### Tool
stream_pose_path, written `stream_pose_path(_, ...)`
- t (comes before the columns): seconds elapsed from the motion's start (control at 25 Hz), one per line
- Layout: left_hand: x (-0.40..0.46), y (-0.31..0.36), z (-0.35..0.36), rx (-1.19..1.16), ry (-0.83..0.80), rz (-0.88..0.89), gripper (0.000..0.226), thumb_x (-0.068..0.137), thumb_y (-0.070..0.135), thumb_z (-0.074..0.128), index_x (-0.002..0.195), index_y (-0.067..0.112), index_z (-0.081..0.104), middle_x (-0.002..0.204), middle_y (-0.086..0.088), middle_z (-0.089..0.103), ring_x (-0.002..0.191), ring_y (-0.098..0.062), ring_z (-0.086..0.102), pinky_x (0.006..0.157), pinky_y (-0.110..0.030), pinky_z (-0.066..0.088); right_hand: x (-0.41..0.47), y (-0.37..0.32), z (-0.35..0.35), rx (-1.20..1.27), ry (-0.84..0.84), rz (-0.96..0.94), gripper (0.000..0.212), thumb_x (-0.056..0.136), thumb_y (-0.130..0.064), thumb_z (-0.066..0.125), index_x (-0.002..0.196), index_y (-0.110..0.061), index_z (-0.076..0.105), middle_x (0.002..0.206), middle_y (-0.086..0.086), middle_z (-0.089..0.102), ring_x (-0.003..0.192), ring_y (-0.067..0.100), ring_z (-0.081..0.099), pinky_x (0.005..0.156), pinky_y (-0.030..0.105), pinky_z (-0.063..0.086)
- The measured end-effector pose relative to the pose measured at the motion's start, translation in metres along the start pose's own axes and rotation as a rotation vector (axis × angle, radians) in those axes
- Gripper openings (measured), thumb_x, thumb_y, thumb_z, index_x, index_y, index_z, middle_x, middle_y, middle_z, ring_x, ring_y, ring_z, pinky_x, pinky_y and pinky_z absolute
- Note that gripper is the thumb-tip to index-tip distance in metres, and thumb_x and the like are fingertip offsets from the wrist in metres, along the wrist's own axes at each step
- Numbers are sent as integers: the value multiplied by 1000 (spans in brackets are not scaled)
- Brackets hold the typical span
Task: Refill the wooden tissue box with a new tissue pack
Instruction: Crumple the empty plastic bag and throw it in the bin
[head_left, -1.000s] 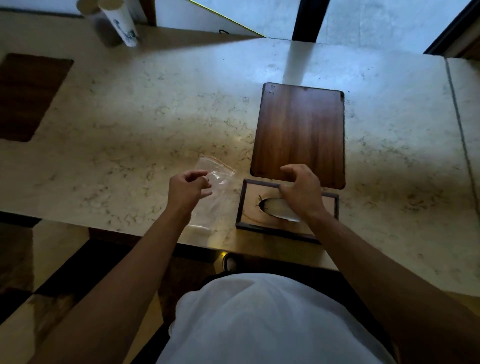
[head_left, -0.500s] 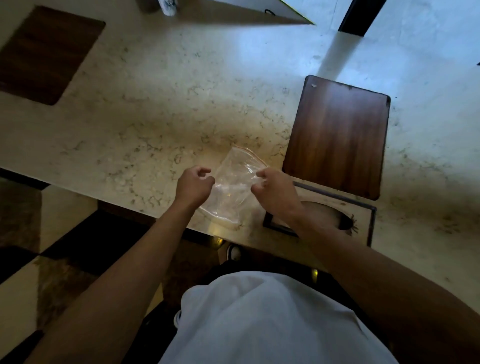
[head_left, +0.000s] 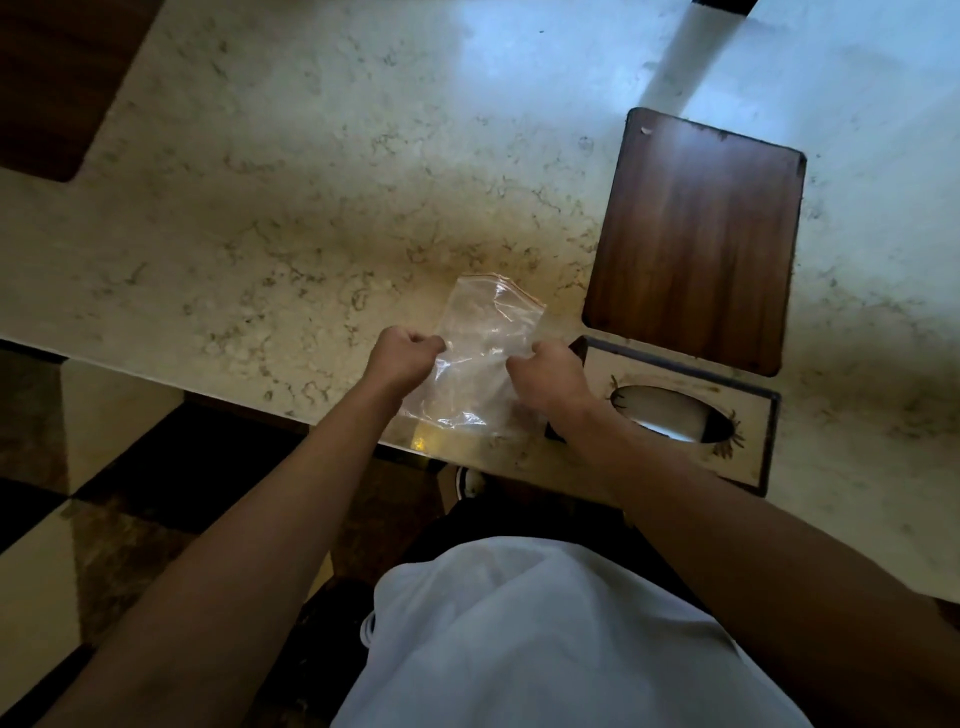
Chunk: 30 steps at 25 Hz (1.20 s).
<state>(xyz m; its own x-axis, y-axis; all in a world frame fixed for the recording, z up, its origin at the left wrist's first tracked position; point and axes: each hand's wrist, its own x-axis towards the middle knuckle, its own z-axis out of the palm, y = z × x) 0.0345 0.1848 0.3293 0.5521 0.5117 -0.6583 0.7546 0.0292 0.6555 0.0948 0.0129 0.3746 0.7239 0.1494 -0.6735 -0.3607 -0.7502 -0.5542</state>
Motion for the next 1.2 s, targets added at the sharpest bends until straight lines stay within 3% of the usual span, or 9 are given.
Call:
stream_pose_path(0.08,-4,-1,-7,-146,-18,-41,14,85,15,70,77,4,66,64,-10,57,56,-22,53,53,-26,42,0,0,3,79,0,-4,21,95,-20,59,90,-4,71,78,5,64,73,20,61,63,30,46)
stream_pose_path(0.2,-14,0,-19,-342,-46,-43,13,86,7,69,79,8,58,65,-9,54,51,-17,48,47,-23,39,-4,-2,-3,297,-9,2,19,95,-20,64,80,-13,73,78,7,66,67,17,56,62,32,46)
stream_pose_path(0.28,-21,3,-24,-423,-68,-6,13,87,0,66,79,7,57,69,-11,57,56,-18,52,49,-25,42,-6,0,-11,388,-34,-29,12,95,-24,69,84,-21,72,86,4,70,71,12,58,63,25,49)
stream_pose_path(0.36,-27,7,-27,-478,-103,20,13,88,-2,62,79,6,58,69,-11,60,58,-19,54,54,-27,43,-8,3,-20,451,-59,-80,7,93,-26,72,91,-19,74,85,1,69,73,11,57,65,23,51)
stream_pose_path(0.56,-43,24,-18,-612,-216,-9,15,86,13,66,74,7,61,63,-11,58,53,-22,49,55,-34,42,-15,11,-51,577,-133,-163,11,93,-20,72,100,-14,77,90,4,72,79,16,61,77,31,55)
stream_pose_path(0.72,-52,32,0,-578,-217,125,17,94,11,65,78,10,67,63,-5,60,51,-15,54,51,-28,48,-22,23,-76,660,-137,-197,10,95,-13,69,101,-10,76,93,8,73,79,18,65,77,34,58)
stream_pose_path(0.84,-60,39,17,-498,-155,216,15,96,9,64,81,7,68,54,-2,59,43,-14,52,48,-26,47,-26,37,-95,702,-54,-197,11,96,-9,65,98,-8,75,72,-2,73,61,10,66,58,23,55)
stream_pose_path(0.96,-70,44,35,-475,-192,274,14,95,12,64,85,5,69,56,-7,60,47,-19,54,48,-29,49,-29,48,-109,788,-10,-172,11,94,-8,63,94,-7,74,69,0,69,59,11,61,55,25,53)
stream_pose_path(1.2,-84,52,55,-503,-396,225,15,94,14,66,99,1,69,76,-13,64,55,-22,60,52,-34,53,-32,75,-132,886,-198,-214,13,96,-12,64,99,-13,76,80,5,65,63,12,60,62,27,57)
